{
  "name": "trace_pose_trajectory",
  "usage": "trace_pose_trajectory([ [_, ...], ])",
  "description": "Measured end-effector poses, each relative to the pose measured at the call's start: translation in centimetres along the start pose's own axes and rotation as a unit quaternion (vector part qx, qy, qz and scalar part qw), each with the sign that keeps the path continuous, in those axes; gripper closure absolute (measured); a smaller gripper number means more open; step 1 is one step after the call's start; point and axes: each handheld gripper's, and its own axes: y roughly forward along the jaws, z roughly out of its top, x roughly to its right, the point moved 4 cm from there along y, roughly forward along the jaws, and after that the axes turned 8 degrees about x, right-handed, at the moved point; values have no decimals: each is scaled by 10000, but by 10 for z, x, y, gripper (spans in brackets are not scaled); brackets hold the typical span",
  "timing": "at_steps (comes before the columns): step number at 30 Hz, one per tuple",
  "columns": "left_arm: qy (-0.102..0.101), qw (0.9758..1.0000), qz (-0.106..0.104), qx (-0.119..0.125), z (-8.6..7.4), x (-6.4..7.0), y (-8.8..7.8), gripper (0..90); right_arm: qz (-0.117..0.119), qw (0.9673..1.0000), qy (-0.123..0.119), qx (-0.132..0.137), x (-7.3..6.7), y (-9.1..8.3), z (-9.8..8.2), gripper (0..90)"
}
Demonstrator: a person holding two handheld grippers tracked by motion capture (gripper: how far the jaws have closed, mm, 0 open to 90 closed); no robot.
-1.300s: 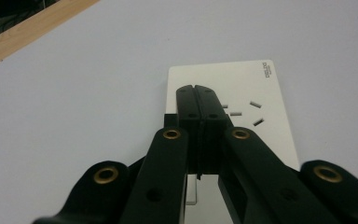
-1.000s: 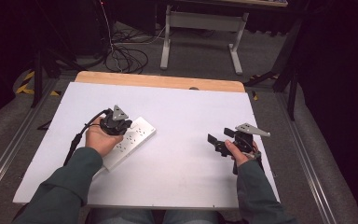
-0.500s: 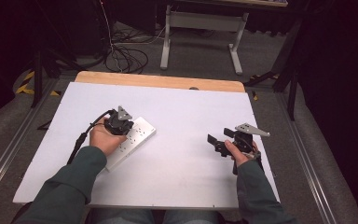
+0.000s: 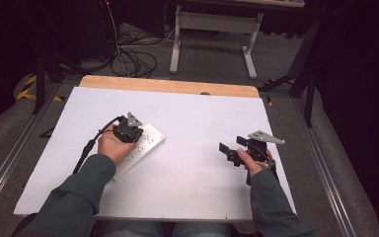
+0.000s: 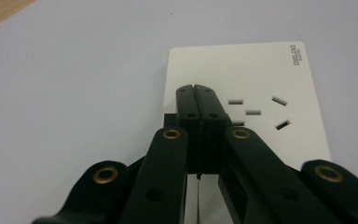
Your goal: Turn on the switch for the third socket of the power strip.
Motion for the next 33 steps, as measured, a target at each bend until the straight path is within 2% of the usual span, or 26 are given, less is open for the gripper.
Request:
trace_pose_trajectory([
  [2,-13,10000,-33,1,0,2,1,900,-1,10000,9,-2,0,0,0,154],
  [11,8,9999,73,-83,2,4,1,900,-1,10000,26,11,0,-1,0,154],
  [14,-49,9999,75,-86,2,3,1,900,3,10000,28,-5,0,-1,-1,154],
  [20,122,9994,76,-302,1,4,-1,900,-9,10000,44,25,0,-2,0,154],
  [25,146,9995,83,-281,0,4,-2,900,-15,10000,24,25,-1,-2,0,154],
  [28,48,9997,71,-207,0,3,-2,899,-10,10000,17,2,-1,-2,-1,154],
  [29,9,9998,131,-113,-1,1,-3,899,-9,10000,20,-3,-1,-1,-1,154],
  [30,-98,9998,181,30,1,-2,-5,900,-1,10000,30,-1,0,-1,-1,154],
  [31,-338,9983,184,438,9,-10,-14,900,-6,10000,26,1,0,-1,-1,154],
  [32,-338,9983,184,438,9,-10,-14,900,-5,10000,25,-2,0,-1,-1,154],
  [33,-493,9969,145,602,13,-12,-19,900,-5,10000,32,-4,0,-1,-1,154],
])
